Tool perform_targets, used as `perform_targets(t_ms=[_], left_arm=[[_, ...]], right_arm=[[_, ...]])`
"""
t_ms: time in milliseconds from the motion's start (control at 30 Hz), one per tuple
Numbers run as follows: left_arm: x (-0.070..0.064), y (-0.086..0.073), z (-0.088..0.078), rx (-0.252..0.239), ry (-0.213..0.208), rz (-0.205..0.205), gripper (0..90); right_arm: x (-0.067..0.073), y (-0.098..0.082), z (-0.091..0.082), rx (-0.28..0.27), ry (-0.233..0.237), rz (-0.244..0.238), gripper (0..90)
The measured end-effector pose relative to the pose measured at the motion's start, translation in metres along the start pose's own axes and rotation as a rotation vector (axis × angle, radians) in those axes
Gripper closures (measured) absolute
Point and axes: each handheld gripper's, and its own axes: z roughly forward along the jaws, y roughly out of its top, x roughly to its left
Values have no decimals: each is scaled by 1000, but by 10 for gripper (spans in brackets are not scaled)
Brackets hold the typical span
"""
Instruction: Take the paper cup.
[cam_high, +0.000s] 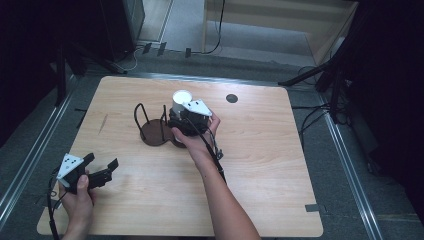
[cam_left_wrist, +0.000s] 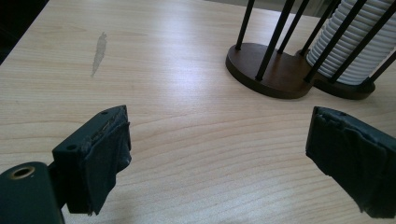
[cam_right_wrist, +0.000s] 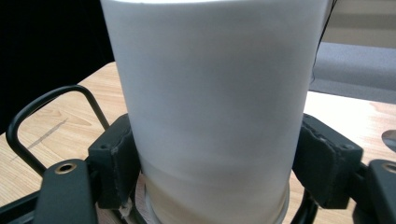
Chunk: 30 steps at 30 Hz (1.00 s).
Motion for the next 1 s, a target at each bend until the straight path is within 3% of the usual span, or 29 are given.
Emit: perform_targets(t_ms=[467,667,1000], left_arm=[[0,0,0,1,3,1,68],[0,0,0,0,4,-1,68],[1,0,0,-7,6,-6,68]], right_arm=[[-3,11,-7,-17,-21,-29,269],[4,23,-14,-48,-8,-46,288],[4,44,-30,-116,-1,-48,329]])
